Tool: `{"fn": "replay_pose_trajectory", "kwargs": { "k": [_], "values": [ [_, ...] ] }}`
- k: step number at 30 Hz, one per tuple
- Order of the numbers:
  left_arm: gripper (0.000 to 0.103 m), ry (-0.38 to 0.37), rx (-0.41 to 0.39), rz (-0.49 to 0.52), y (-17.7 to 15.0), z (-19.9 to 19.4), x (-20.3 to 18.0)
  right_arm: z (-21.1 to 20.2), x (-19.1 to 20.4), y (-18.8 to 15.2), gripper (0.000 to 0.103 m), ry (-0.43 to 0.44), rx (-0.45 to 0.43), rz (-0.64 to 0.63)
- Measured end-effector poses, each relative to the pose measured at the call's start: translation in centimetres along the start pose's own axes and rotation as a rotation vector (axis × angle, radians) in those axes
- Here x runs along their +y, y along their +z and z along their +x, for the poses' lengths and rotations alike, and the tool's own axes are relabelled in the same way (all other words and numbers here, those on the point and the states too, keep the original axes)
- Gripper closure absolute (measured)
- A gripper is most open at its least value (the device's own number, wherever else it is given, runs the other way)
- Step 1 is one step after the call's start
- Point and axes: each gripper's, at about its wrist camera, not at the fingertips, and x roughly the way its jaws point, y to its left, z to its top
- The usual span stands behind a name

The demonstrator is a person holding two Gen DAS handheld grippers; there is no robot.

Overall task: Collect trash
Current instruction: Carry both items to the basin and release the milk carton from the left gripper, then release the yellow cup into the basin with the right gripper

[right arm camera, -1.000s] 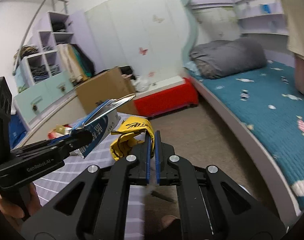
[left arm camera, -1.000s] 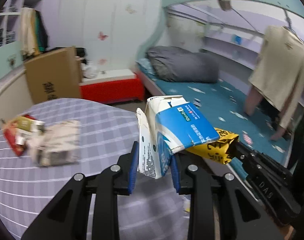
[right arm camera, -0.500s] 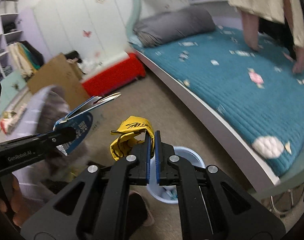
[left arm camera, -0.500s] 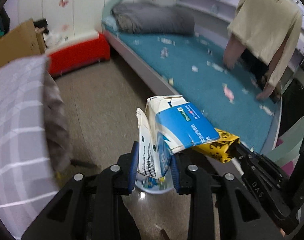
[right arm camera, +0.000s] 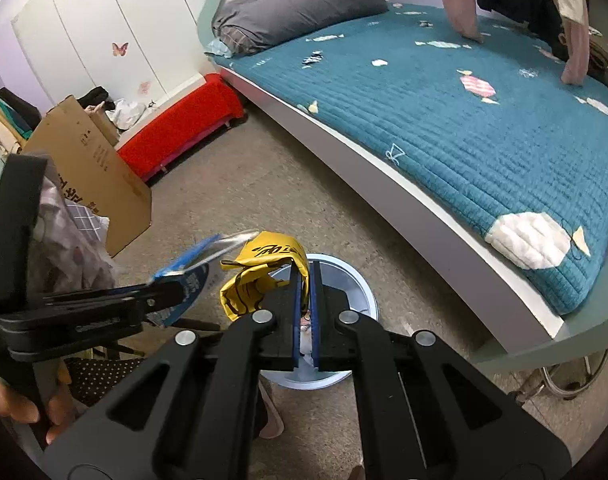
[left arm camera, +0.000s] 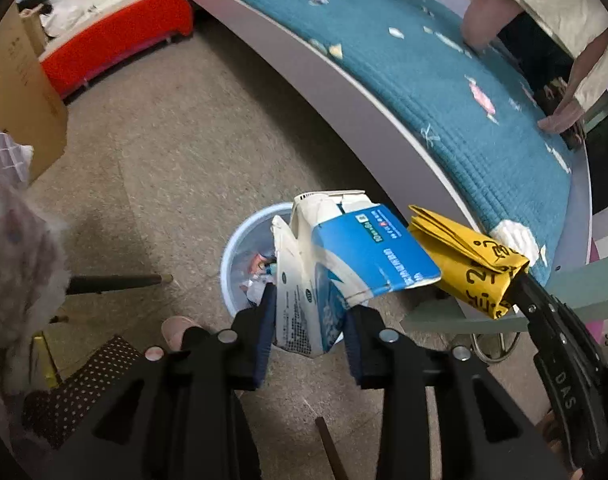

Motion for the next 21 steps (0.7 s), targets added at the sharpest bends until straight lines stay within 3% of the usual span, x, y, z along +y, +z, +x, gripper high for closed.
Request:
{"fn": "replay_pose_trajectory", "kwargs": {
  "k": [3, 5, 21],
  "values": [
    [0.057, 0.017, 0.04, 0.006, 0.3, 1.0, -0.3, 0.9, -0.4, -0.1, 0.099, -0.01, 0.011, 0.003],
    [0.04, 0.052, 0.028, 0.027, 0.3, 1.2, -0.4, 1.4, -0.6, -0.3, 0.099, -0.01, 0.022, 0.008],
    [0.028, 0.187, -0.034, 0.058, -0.8, -0.2, 0.2, 2.8, 0.6, -1.2, 0.099, 0.02, 0.074, 0.003]
  ]
}}
